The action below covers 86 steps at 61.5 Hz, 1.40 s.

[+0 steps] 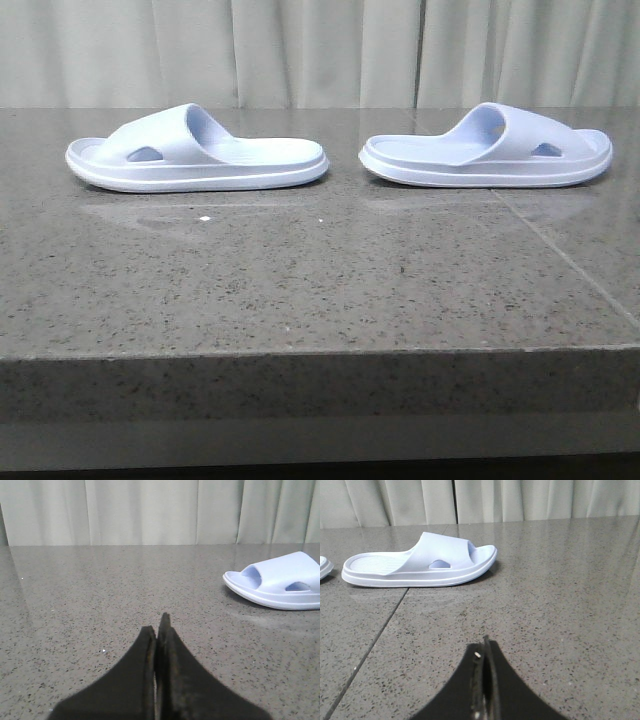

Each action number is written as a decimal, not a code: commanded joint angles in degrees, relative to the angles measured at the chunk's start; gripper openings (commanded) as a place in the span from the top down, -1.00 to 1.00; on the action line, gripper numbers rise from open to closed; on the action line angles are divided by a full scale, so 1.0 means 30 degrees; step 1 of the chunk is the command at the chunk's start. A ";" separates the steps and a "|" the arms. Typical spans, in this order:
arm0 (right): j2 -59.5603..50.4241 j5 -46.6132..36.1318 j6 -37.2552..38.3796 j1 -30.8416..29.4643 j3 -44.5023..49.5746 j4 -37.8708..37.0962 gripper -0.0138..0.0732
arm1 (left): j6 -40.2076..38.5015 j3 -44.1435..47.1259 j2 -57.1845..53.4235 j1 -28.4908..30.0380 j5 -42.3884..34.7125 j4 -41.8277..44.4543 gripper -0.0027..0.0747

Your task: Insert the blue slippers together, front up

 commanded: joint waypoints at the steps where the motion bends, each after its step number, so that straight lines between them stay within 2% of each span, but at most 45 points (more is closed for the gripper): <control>1: -0.0306 -0.1409 -0.0039 -0.0076 -0.0083 -0.0271 0.82 | -0.0190 0.0151 -0.0305 0.0025 -0.1580 -0.0184 0.98; 57: -0.0306 -0.1426 -0.0039 -0.0076 -0.0083 -0.0271 0.82 | -0.0190 0.0151 -0.0305 0.0025 -0.1580 -0.0184 0.98; 75: -0.0306 -0.2428 -0.0039 -0.0076 -0.0155 -0.0271 0.82 | -0.0190 -0.0110 -0.0305 0.0025 -0.2619 -0.0686 0.98; 81: -0.0306 -0.2022 -0.0039 -0.0076 -0.0852 -0.0271 0.82 | -0.0190 -0.1037 -0.0223 0.0025 -0.1911 -0.0691 0.98; 86: -0.0198 -0.0745 -0.0039 -0.0076 -0.2237 -0.0271 0.82 | -0.0190 -0.2660 0.0346 0.0025 -0.0135 -0.1048 0.98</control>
